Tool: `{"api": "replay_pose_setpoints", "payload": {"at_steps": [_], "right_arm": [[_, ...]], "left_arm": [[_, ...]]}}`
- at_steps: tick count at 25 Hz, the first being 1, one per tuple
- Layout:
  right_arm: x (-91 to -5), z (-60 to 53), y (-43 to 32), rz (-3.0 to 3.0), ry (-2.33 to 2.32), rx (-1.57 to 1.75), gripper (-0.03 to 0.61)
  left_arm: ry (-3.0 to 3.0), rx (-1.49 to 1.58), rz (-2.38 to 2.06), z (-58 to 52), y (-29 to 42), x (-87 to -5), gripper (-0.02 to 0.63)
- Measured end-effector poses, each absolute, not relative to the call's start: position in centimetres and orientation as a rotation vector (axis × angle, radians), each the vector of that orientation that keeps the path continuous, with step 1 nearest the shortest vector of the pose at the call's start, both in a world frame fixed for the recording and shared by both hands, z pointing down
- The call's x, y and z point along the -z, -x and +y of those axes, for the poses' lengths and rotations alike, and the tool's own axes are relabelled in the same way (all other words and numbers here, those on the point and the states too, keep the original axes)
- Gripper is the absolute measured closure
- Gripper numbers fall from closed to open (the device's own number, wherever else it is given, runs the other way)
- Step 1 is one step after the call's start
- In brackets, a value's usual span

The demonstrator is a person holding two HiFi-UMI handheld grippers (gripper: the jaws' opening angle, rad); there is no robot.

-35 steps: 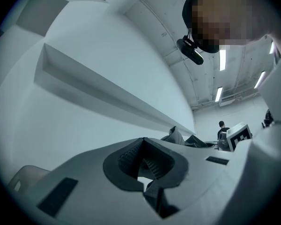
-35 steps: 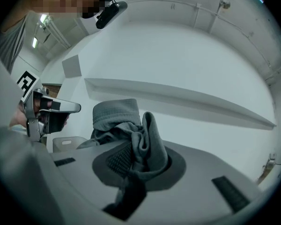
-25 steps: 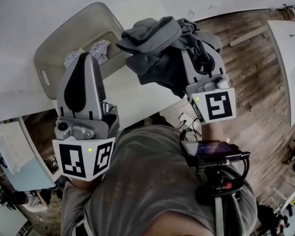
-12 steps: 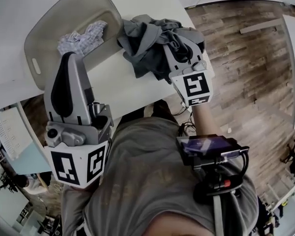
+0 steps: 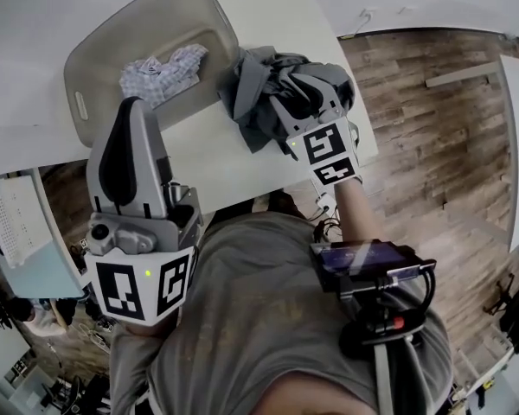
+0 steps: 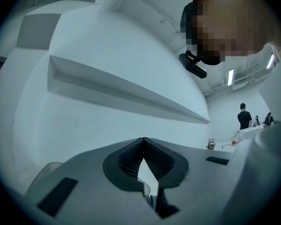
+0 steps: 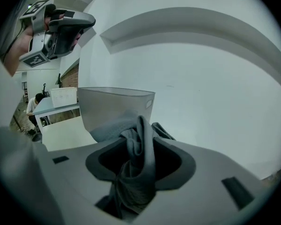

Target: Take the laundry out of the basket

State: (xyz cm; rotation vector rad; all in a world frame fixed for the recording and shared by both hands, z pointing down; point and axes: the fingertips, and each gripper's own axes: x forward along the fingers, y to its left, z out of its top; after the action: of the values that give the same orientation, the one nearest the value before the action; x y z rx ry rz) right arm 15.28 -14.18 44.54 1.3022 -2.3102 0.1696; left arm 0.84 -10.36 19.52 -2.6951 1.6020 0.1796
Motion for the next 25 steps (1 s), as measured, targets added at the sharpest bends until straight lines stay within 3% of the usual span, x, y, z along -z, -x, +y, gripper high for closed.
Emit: {"api": "replay_pose_setpoints", "payload": {"at_steps": [4, 10, 13, 16, 25], "right_arm": [[-42.4, -14.2, -14.5, -2.337, -1.234, -0.149, 0.344], [-36.7, -14.6, -12.9, -2.517, -1.197, -0.13, 0.344], [-33.3, -15.2, -11.8, -2.599, -1.211, -0.055, 0.41], [-30.0, -15.7, -10.1, -2.716, -1.188, -0.004, 0.547], [-24.4, -17.0, -3.2, -2.915, -1.012, 0.124, 0.566]], "left_arm": [[2.669, -0.232, 1.644, -10.5, 0.3, -18.9, 0.606], [2.619, -0.323, 1.682, -11.1, 1.8, -18.2, 0.606], [2.582, -0.347, 1.711, -11.4, 3.0, -17.7, 0.606], [2.537, -0.364, 1.752, -11.7, 4.5, -17.4, 0.606], [2.337, -0.335, 1.912, -11.8, 10.3, -16.7, 0.606]]}}
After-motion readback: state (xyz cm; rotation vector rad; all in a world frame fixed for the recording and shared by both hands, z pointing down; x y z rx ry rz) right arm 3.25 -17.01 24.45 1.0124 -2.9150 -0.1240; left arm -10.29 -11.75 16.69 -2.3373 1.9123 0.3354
